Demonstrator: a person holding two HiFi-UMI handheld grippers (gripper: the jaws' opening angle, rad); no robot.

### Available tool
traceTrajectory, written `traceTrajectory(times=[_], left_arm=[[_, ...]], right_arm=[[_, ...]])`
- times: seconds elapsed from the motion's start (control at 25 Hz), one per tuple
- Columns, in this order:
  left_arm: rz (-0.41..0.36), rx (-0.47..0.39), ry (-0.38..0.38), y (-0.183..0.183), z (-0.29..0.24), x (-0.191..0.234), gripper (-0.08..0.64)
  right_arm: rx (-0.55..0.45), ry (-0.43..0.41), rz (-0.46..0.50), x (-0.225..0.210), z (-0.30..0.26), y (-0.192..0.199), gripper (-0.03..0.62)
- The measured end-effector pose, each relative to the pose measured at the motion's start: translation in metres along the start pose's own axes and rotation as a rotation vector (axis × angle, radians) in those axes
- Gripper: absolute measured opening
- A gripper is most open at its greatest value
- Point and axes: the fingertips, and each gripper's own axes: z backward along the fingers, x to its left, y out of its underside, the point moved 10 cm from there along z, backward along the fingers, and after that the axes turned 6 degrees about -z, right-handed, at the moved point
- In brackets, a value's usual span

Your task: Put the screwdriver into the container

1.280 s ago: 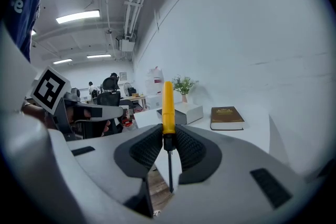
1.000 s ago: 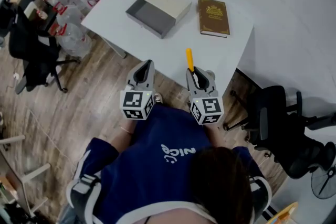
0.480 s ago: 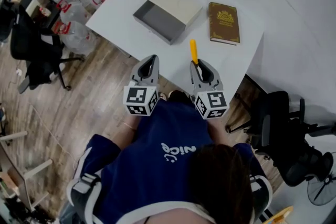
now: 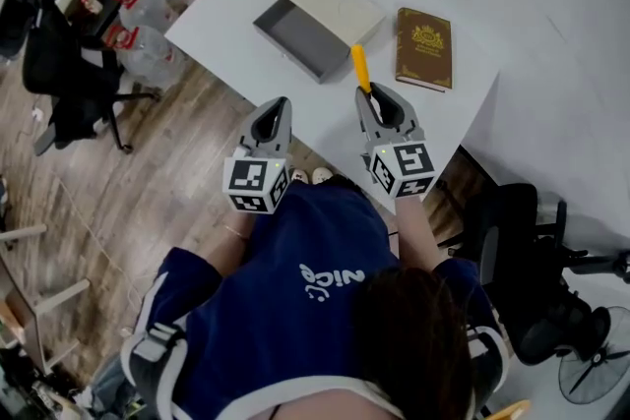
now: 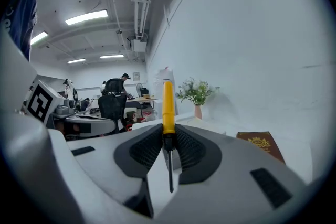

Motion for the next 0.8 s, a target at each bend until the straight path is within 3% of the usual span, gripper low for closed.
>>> traceTrajectory(times=[0.4,0.6,0.8], left_arm=[[0.023,-0.059,-0.075,-0.008,0.013,0.013,0.017],[0.046,-0.073,-0.100,-0.009,0.014,0.020,0.017],[0.037,-0.069,-0.140,-0.012,0.015,0.027,0.017]], right_arm=[[0.007,-0.049,0.056,-0.008,-0.063,-0.037,0.092],[0.045,-0.116,0.126,-0.009,-0.098,-0.056,0.092],[0.110,-0.140,0.136,-0.012,-0.133,-0.062,0.092]])
